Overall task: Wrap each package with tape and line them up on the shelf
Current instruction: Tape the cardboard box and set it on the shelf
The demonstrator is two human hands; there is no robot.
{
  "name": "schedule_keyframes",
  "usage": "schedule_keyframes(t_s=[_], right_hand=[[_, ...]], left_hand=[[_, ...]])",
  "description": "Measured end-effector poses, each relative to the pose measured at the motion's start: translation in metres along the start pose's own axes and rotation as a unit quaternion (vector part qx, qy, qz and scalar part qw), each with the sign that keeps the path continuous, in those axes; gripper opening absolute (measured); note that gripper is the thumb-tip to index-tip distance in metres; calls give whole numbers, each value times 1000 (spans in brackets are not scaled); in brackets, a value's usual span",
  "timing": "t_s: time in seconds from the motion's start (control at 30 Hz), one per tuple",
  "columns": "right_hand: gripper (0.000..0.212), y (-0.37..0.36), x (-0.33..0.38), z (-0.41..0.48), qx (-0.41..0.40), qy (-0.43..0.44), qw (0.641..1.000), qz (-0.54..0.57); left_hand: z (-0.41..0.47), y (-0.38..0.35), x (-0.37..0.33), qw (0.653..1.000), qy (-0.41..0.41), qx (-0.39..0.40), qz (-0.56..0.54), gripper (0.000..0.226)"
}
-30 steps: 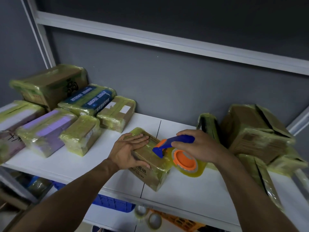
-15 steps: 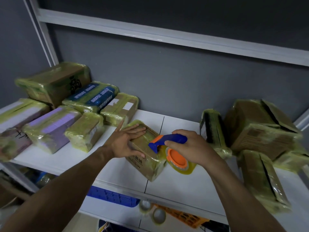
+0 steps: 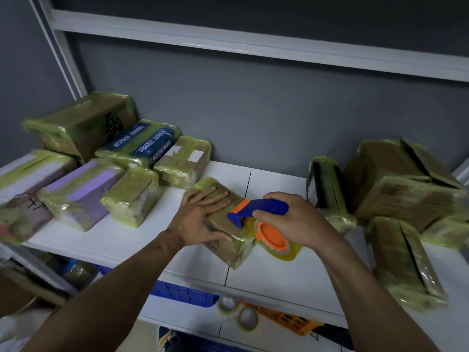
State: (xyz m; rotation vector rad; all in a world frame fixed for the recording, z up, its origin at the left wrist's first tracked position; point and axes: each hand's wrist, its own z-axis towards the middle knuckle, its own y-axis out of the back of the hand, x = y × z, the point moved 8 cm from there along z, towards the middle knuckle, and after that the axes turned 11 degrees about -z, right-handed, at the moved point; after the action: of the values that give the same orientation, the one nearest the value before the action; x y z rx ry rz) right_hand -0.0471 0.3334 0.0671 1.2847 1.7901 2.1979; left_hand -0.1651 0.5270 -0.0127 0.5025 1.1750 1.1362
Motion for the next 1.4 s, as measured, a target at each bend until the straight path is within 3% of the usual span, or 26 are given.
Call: schedule_keyframes(t_s=[0.47, 0.8, 0.93, 1.4], right_hand=[[25, 14, -14, -31, 3, 4, 1000, 30], [36, 6, -22, -39, -35, -29, 998, 53], [31, 5, -22, -43, -37, -27, 998, 49], [24, 20, -28, -69, -51, -32, 997, 55]], left_hand=[[5, 0, 4, 1000, -1, 4, -21, 102], [2, -17, -19, 990, 10, 140, -11, 107], [-1, -28, -33, 992, 20, 122, 36, 113], [6, -24, -34, 990, 15, 114, 79, 101]])
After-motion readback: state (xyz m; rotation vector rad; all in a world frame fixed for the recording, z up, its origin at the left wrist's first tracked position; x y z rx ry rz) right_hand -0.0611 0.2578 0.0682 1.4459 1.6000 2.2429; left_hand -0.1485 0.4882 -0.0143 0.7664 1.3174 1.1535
